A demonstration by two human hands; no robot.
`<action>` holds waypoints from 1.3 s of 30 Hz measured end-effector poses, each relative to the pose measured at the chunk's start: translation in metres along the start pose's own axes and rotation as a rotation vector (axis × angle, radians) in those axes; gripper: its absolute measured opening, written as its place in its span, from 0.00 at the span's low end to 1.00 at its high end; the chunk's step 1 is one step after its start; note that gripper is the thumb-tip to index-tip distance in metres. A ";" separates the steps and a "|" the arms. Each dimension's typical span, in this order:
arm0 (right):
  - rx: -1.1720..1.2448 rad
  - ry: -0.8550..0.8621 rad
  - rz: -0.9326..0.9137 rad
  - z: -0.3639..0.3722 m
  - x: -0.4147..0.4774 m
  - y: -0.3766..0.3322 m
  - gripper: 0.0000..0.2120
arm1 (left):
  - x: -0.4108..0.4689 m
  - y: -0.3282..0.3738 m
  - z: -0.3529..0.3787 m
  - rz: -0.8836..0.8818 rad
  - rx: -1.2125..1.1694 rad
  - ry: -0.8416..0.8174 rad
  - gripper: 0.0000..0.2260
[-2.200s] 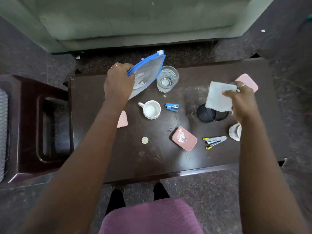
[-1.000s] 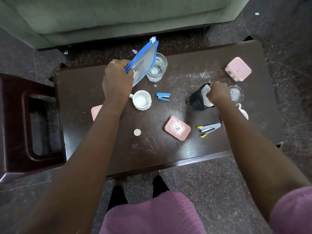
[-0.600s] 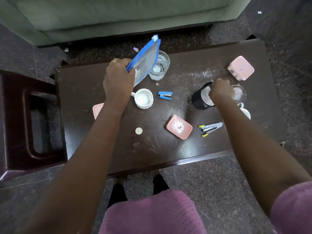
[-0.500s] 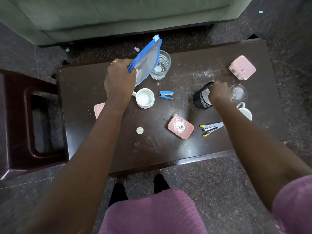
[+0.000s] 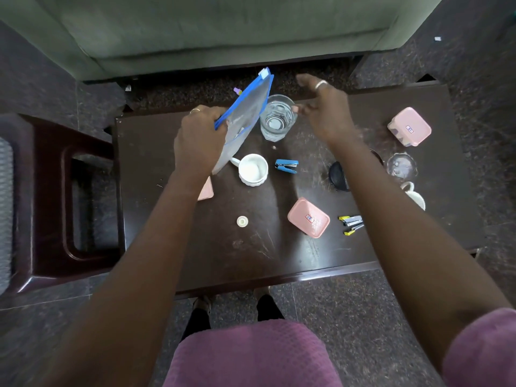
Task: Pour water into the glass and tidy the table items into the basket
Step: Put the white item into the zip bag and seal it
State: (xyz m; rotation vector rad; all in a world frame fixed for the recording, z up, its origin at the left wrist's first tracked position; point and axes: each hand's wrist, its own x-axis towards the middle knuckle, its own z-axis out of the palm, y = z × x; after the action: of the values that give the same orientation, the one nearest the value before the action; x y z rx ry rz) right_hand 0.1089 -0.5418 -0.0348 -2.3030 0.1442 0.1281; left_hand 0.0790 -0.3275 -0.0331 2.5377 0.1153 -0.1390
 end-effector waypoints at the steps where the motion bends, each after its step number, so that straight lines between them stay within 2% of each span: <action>1: 0.027 -0.031 -0.023 0.007 0.002 -0.006 0.29 | 0.002 -0.004 -0.004 0.017 0.011 -0.014 0.11; 4: 0.154 -0.129 -0.022 0.026 0.008 -0.018 0.29 | 0.007 -0.015 -0.016 0.050 0.019 -0.063 0.12; 8: 0.415 -0.192 0.032 0.040 0.011 -0.031 0.10 | 0.008 -0.027 -0.027 0.028 0.018 -0.087 0.13; 9: 0.458 -0.194 0.041 0.043 0.012 -0.033 0.09 | 0.007 -0.030 -0.030 0.020 0.019 -0.083 0.14; 14: 0.591 -0.147 0.068 0.047 0.006 -0.039 0.13 | 0.002 -0.019 -0.036 0.173 -0.015 0.024 0.19; 19: 0.724 -0.109 0.110 0.056 -0.006 -0.046 0.13 | 0.013 0.005 -0.016 0.332 0.027 0.036 0.16; 27: 0.717 -0.062 0.109 0.067 -0.012 -0.047 0.17 | 0.015 0.017 0.005 0.260 -0.152 0.143 0.08; 33: 0.648 0.098 0.132 0.067 -0.013 -0.041 0.17 | 0.022 0.008 0.003 0.259 -0.103 0.155 0.07; 36: 0.610 0.199 0.151 0.059 -0.007 -0.035 0.17 | 0.027 -0.008 -0.007 0.217 -0.068 0.213 0.07; 39: 0.538 0.230 0.137 0.054 -0.003 -0.030 0.18 | 0.031 -0.026 -0.020 0.169 -0.020 0.285 0.08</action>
State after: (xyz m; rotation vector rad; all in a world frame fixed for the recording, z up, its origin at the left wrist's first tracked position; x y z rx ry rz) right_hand 0.1082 -0.4818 -0.0484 -1.7635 0.4036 -0.0978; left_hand 0.1078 -0.2930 -0.0352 2.5197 0.0130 0.2889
